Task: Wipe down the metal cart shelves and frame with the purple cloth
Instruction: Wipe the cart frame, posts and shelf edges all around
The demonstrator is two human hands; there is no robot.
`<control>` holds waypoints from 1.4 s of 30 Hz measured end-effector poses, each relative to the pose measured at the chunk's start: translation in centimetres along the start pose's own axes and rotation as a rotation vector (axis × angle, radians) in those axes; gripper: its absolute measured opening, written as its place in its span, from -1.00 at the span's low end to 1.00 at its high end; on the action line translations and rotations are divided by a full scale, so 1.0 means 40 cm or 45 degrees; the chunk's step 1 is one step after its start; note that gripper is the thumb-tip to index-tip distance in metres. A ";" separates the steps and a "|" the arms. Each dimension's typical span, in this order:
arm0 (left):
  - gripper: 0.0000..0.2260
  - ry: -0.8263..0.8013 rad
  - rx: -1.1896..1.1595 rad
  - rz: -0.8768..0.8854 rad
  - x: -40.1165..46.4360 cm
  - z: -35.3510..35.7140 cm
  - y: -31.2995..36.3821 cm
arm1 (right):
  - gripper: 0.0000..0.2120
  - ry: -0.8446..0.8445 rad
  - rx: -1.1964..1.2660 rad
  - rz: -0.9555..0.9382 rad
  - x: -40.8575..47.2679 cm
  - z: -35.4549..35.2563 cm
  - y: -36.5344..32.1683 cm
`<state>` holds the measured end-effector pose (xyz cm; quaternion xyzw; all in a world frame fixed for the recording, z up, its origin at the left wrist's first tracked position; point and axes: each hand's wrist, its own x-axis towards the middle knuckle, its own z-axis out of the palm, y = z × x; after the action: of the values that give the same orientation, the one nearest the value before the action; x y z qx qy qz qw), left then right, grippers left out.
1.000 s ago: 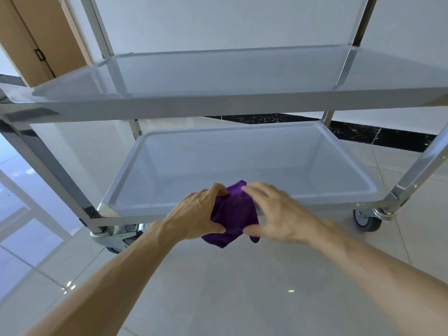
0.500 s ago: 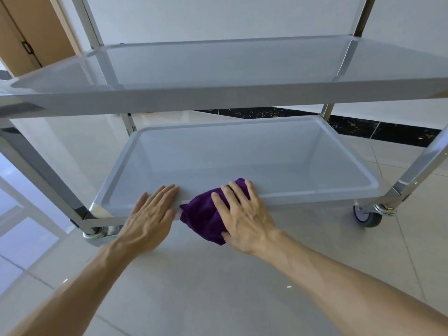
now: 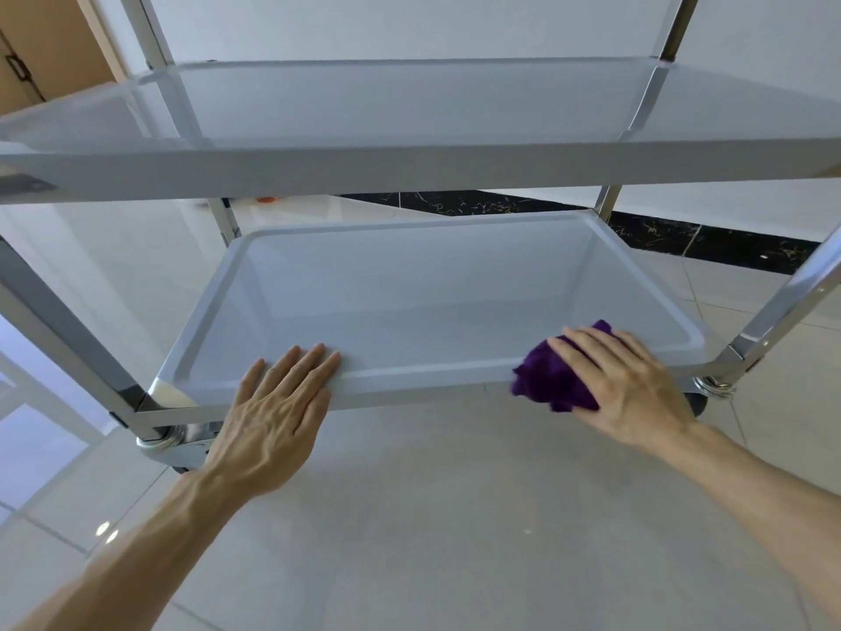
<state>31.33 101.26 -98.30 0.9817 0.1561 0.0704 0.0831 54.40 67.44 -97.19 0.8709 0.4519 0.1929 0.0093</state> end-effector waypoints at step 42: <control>-0.50 0.212 -0.093 0.176 0.080 -0.028 0.186 | -0.51 0.252 -0.174 0.015 -0.021 0.040 -0.096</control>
<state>36.36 95.47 -95.47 0.9772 0.0918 0.1628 0.1005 51.50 69.30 -99.69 0.8476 0.4313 0.3084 0.0227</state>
